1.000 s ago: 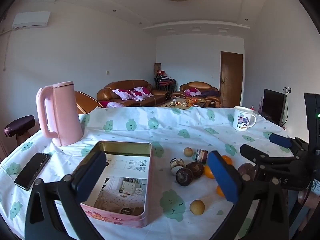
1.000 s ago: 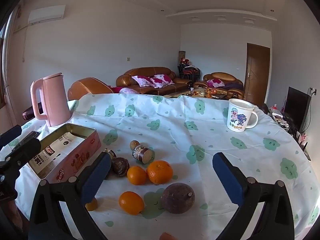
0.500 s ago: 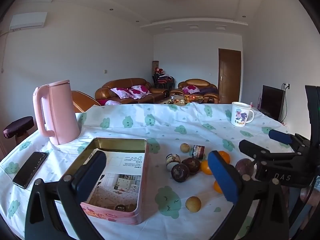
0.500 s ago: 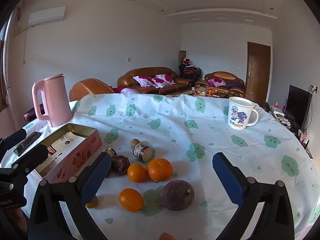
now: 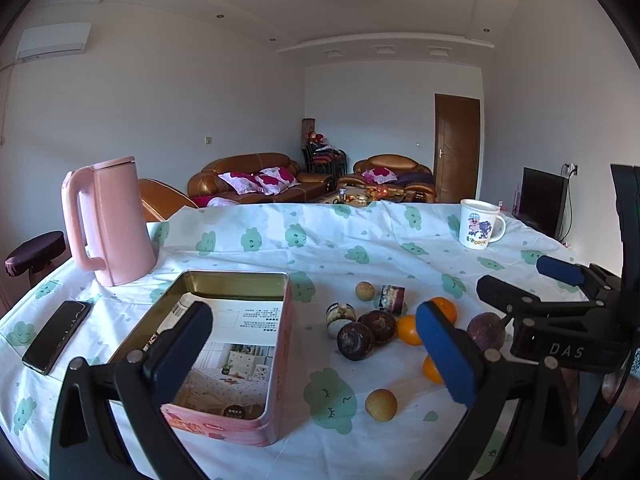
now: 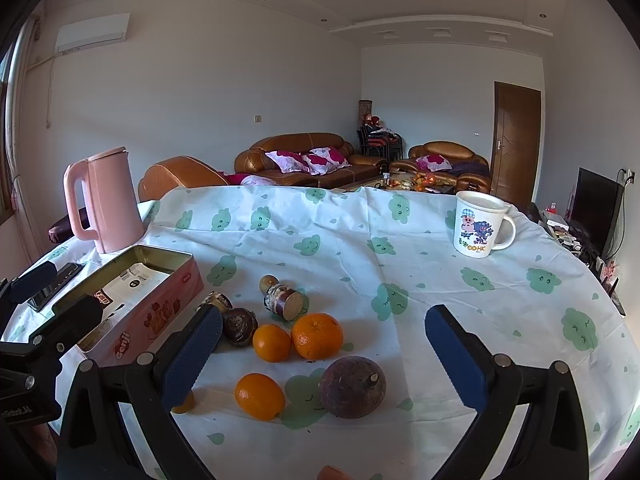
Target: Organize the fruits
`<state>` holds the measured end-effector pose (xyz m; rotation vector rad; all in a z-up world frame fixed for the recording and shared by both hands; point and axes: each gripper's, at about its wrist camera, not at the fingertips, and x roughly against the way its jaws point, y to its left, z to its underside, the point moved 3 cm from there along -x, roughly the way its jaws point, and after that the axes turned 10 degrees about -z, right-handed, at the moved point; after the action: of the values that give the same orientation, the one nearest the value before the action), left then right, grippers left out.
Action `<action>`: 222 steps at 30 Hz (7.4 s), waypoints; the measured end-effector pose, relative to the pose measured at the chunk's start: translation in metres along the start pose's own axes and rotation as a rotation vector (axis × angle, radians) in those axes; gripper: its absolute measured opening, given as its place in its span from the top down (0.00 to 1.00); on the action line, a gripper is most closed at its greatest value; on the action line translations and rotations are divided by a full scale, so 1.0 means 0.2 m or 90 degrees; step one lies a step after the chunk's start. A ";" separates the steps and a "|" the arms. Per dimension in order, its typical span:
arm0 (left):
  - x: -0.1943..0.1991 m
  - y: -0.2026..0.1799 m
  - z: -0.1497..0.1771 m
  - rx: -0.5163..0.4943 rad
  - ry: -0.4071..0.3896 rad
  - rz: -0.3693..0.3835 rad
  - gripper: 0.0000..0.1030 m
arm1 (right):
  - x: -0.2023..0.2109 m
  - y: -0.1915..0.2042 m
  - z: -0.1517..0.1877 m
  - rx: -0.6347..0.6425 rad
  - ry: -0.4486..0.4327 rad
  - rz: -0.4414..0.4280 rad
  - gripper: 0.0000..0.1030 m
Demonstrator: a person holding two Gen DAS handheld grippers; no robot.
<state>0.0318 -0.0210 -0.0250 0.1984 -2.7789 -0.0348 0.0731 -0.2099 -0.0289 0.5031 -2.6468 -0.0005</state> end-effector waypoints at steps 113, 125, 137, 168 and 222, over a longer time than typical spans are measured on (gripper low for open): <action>-0.11 -0.16 0.15 -0.094 0.063 0.082 0.73 | -0.04 -0.04 0.15 0.028 0.005 -0.090 0.49; -0.11 0.06 0.05 -0.040 0.044 0.046 0.73 | -0.09 0.16 0.00 0.063 -0.002 -0.151 0.49; -0.23 0.34 0.02 0.013 0.061 0.011 0.73 | -0.25 0.43 -0.12 0.095 0.023 -0.222 0.48; -0.50 0.62 0.02 0.008 0.135 -0.058 0.73 | -0.66 0.86 -0.05 0.160 0.131 -0.277 0.48; -0.37 -0.24 0.14 -0.102 0.150 0.110 0.37 | -0.25 0.07 0.27 0.028 0.161 -0.184 0.63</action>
<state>0.0974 -0.0571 -0.0798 -0.0741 -2.5337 -0.1785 0.0876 -0.1842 -0.0986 0.8379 -2.3123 0.0305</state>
